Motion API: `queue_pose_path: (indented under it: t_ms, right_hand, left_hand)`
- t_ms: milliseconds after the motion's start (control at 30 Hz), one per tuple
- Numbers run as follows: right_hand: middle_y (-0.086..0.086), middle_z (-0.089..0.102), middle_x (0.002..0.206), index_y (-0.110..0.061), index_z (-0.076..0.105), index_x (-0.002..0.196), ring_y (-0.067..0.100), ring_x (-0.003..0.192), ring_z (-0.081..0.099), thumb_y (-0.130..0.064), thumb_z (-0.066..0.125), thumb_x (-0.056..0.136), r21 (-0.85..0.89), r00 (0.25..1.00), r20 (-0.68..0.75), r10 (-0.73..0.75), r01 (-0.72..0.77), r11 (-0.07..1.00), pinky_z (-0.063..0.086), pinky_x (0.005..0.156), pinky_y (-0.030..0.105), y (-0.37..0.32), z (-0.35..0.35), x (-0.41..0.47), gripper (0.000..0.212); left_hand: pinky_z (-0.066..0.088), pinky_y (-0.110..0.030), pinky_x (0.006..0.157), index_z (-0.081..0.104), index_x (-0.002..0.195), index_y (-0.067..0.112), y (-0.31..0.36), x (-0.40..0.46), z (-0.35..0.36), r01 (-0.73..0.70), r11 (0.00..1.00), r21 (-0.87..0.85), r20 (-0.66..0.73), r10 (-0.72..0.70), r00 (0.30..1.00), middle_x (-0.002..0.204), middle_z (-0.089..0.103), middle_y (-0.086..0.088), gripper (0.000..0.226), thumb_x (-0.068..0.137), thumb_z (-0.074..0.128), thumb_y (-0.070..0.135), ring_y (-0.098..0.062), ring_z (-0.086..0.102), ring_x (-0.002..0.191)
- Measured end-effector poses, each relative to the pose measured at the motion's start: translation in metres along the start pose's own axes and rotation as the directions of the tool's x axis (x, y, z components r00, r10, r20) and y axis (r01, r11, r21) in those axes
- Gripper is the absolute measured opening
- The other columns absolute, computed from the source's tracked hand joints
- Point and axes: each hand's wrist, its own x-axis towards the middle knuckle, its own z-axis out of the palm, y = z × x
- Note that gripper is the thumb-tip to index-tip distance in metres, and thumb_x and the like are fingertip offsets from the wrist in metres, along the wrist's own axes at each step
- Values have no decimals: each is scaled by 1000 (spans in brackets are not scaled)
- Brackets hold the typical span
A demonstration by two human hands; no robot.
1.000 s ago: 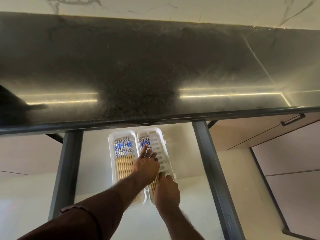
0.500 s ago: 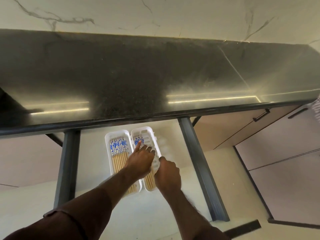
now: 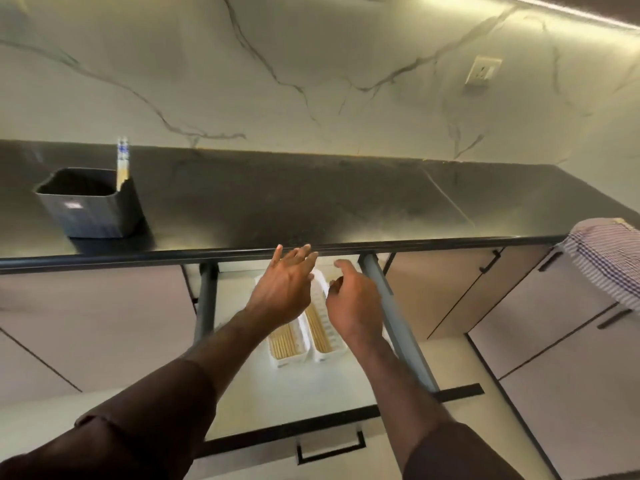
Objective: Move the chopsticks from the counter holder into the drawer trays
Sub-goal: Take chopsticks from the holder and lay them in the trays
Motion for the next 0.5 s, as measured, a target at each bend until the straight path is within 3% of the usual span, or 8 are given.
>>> queue_pose_path:
  t_ms: [133, 300, 433, 500]
  right_hand:
    - [6, 70, 118, -18, 56, 131, 23, 105, 67, -18, 64, 91, 70, 994, -83, -74, 80, 994, 56, 87, 36, -48, -24, -24, 41]
    - [4, 73, 104, -16, 61, 116, 18, 94, 69, -12, 59, 93, 140, 970, -155, -186, 207, 968, 48, 73, 21, -119, -37, -34, 23]
    - [3, 74, 98, -16, 61, 116, 17, 87, 70, -11, 57, 94, 188, 947, -182, -266, 299, 936, 56, 76, 29, -186, -23, -35, 23]
    - [2, 74, 93, -17, 61, 115, 17, 83, 69, -12, 58, 93, 190, 934, -197, -298, 334, 923, 51, 71, 22, -219, -8, -35, 22]
  left_hand:
    - [-3, -37, 115, 33, 148, 14, -7, -24, -58, -12, 1000, -28, -90, 9, 996, 157, 29, -9, 49, 100, 43, 19, -22, 26, 145]
    - [-1, -34, 116, 32, 148, 12, -44, -51, -132, 14, 998, -56, -210, -25, 977, 156, 30, -11, 50, 99, 43, 16, -20, 25, 146]
    - [-3, -30, 115, 30, 149, 13, -93, -72, -182, 55, 995, -85, -276, -76, 958, 157, 27, -9, 51, 100, 43, 17, -18, 21, 146]
    - [-2, -31, 116, 30, 149, 13, -121, -81, -203, 69, 994, -85, -302, -92, 949, 157, 28, -9, 51, 99, 44, 17, -17, 21, 146]
